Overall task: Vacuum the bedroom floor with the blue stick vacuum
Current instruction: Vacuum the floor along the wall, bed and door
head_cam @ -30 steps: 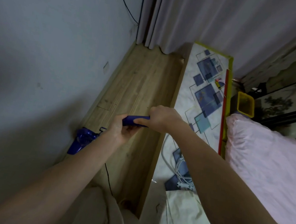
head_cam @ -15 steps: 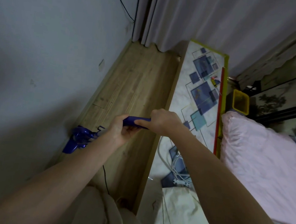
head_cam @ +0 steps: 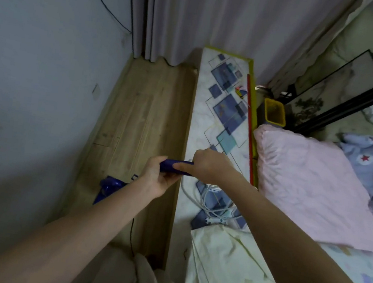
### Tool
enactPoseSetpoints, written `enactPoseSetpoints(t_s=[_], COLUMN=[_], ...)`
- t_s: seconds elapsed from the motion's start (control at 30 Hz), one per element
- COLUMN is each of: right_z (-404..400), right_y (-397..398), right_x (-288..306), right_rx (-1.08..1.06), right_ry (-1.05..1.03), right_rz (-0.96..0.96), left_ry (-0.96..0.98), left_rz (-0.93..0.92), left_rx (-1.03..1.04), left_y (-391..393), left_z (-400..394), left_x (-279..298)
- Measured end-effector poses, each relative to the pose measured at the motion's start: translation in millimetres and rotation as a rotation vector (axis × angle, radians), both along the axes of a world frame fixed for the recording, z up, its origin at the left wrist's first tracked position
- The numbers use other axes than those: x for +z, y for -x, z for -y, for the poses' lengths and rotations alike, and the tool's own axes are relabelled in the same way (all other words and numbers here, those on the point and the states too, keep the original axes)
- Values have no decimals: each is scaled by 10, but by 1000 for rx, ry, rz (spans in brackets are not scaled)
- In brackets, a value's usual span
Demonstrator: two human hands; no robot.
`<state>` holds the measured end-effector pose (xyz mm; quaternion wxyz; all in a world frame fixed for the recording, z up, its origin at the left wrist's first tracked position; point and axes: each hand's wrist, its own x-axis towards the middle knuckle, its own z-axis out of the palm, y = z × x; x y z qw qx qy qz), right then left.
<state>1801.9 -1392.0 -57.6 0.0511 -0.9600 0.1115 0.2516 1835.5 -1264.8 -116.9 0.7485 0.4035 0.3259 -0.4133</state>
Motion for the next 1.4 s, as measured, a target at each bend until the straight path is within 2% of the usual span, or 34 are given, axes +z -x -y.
enactPoseSetpoints(t_s=[0.1,0.23,0.33,0.47,0.7,1.0,1.4], right_z=[-3,-213,-420,-628,-725,-254,-78], right_y=[256,593,612,423,-92,-226,-615], right_x=[-22,-248,-398,-485,-407,-18,-283], right_rx=[-97,-406,-511,-442,-261,-132,18], right_ry=[-22,-225,-340,-401,-319,-209,-100], right_rz=[16,34,83,71,51,59,61], left_ry=[-31,-143,-240,-291,-303,-209,-173], left_rz=[1,24,51,55,66,57,74], left_rx=[-83,-217,-278,-182,26,98,165], left_y=[129,208,135,-22,-311,-276,-530], left_z=[74,39,-73,-291,-442,-33,38], left_x=[-40,-166,-224,-285,-287,-89,-155])
